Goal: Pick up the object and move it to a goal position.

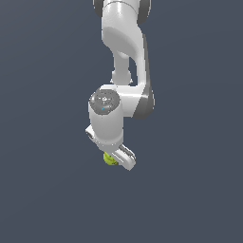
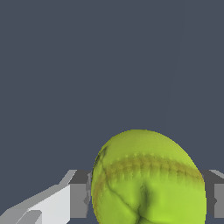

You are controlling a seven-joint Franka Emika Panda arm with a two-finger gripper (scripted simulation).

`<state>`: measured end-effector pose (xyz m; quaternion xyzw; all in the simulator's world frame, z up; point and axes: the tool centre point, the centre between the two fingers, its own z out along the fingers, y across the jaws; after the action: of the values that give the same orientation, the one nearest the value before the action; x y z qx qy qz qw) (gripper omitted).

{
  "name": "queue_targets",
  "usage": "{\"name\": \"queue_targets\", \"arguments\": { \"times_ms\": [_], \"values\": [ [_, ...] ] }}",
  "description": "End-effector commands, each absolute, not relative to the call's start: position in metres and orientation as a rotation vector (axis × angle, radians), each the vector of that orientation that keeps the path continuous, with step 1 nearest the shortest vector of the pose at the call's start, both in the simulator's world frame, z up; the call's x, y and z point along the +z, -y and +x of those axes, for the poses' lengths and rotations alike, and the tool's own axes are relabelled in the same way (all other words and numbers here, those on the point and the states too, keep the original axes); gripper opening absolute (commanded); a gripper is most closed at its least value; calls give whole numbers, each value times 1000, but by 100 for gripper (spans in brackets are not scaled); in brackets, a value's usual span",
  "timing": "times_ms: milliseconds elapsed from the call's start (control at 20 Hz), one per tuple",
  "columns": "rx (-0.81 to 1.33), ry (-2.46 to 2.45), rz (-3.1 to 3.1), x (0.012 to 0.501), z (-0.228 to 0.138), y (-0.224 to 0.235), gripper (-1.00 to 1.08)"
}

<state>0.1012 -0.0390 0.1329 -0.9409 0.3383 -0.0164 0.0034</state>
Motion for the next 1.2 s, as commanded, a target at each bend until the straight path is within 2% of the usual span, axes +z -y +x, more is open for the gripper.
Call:
{"name": "queue_targets", "arguments": {
  "times_ms": [0, 650, 1150],
  "values": [
    [-75, -1091, -2934, 166, 107, 43, -100],
    [-177, -1246, -2855, 332, 129, 65, -100],
    [-224, -1316, -2815, 410, 137, 75, -100]
  ]
}}
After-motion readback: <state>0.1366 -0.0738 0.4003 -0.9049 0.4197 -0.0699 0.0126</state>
